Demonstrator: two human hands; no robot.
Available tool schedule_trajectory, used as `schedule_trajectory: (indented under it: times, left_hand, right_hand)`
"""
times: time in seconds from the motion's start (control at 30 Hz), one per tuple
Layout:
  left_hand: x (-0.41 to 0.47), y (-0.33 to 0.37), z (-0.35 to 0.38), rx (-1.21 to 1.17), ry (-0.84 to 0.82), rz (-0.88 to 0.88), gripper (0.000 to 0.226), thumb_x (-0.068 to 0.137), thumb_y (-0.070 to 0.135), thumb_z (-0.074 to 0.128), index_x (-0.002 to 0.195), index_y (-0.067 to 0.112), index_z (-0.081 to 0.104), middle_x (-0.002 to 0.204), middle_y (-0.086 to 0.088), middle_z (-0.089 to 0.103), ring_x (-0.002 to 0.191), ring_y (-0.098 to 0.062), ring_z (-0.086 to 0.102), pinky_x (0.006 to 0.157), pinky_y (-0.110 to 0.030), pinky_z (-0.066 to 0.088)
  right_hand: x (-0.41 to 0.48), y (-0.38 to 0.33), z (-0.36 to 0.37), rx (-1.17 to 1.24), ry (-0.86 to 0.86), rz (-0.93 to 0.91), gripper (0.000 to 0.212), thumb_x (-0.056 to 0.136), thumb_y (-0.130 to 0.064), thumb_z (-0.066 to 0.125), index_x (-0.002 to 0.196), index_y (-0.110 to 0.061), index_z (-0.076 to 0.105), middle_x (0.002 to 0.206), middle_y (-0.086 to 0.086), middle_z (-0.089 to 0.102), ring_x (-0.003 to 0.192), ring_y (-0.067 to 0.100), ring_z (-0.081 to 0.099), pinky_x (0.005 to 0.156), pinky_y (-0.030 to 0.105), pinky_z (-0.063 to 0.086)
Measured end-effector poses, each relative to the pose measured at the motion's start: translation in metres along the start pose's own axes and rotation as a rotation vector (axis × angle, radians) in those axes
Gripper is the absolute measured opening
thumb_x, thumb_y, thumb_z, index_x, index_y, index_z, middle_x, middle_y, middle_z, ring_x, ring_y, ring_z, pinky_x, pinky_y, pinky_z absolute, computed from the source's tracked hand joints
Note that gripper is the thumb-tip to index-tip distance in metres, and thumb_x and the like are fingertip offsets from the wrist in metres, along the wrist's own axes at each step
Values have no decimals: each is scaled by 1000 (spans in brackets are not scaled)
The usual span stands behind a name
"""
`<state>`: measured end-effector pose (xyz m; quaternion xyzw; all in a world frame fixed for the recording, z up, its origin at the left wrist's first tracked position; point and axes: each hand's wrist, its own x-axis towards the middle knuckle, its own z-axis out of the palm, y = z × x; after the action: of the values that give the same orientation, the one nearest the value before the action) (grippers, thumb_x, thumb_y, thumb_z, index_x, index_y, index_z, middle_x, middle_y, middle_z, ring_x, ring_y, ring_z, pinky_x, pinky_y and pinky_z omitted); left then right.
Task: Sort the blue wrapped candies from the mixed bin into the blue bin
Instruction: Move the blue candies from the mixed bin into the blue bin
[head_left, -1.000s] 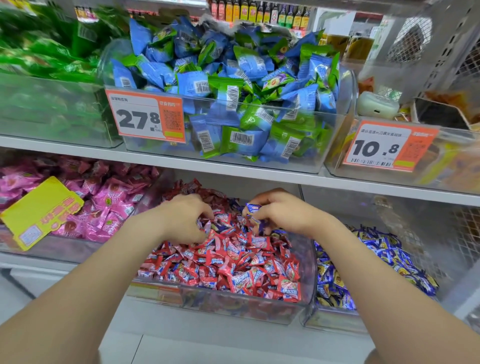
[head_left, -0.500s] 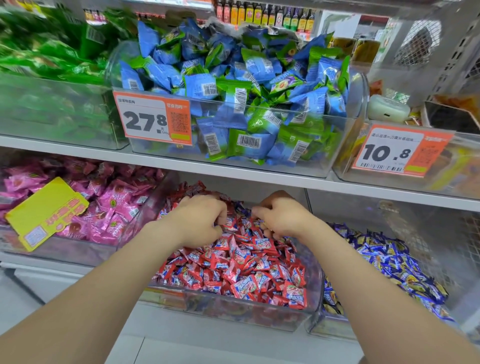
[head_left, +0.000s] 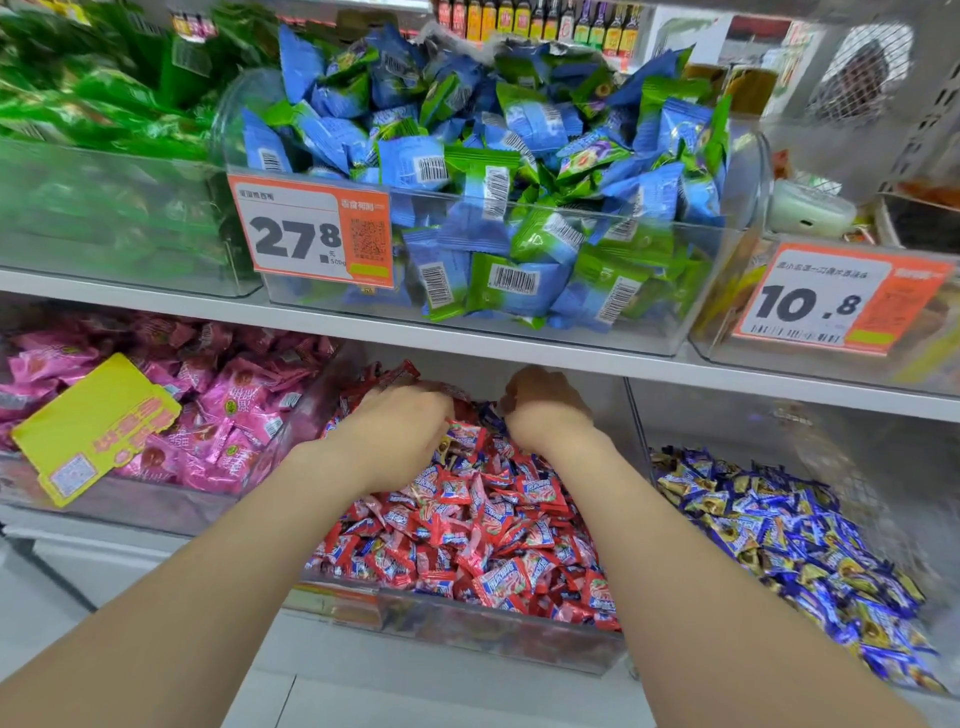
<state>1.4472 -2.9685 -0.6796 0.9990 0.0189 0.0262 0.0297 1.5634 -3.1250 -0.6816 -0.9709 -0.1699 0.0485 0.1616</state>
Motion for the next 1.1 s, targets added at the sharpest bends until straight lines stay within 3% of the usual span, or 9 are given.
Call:
schedule_trajectory:
  times: [0.13,0.2,0.3,0.43,0.57,0.7,0.87,0.97,1.1]
  left_hand:
    - [1,-5,-1,-96,3,29,19,106,28,46,115,27,62,108,1,70,109,-31,62,95,-45,47]
    - [-2,-6,-3,-158,-45,51,16,101,28,54,114,34,63,97,10,67,105,-25,60,101,-44,43]
    - [-7,-6,-7,-220,-114,60,21,89,32,68,110,39,65,103,17,68,105,-14,59,106,-41,39]
    - [-8,-1,-10,-168,-47,52,24,96,30,60,119,33,64,102,9,67,106,-25,60,99,-40,44]
    - [-9,1,-10,-164,27,9,13,98,33,42,93,26,52,86,0,57,91,-35,56,79,-41,43]
    - [-7,-2,-11,-111,65,-35,34,103,53,36,88,26,52,84,-5,64,84,-36,59,73,-40,45]
    - [-8,-8,-9,-141,-6,-32,17,107,31,46,116,31,61,103,-3,69,92,-31,66,82,-45,56]
    - [-10,-3,-12,-107,-17,-28,33,103,18,50,124,42,61,119,4,66,107,-27,64,87,-41,54]
    - [-9,9,-14,-166,14,-28,21,107,46,50,112,36,67,100,4,70,92,-26,67,76,-37,52]
  right_hand:
    - [7,-6,16,67,-139,-20,29,96,-21,66,124,-12,67,123,16,69,105,37,68,83,36,56]
    - [9,-5,18,80,-156,2,31,94,-22,70,123,-11,67,123,15,70,107,36,69,80,34,55]
    - [6,-5,11,55,-253,13,29,99,-20,66,122,-5,62,121,14,68,107,34,68,73,31,49]
    - [-2,1,1,33,-367,-35,23,105,-25,57,104,-4,67,82,10,67,65,24,58,51,26,42]
    - [-6,2,-5,184,-401,-43,26,102,-34,65,118,-13,69,58,3,59,45,15,50,45,20,39]
    - [-16,7,-20,228,-369,-73,26,103,-39,66,105,-13,68,62,2,54,41,11,48,44,19,38]
    - [-29,27,-34,459,-440,-10,31,101,-48,66,118,-23,74,62,0,48,49,12,39,46,22,33]
    - [-38,38,-36,571,-401,-6,31,94,-51,75,114,-27,76,77,2,59,58,16,45,48,25,36]
    - [-51,38,-35,605,-349,-31,26,100,-41,69,118,-21,70,83,7,66,54,13,48,44,22,37]
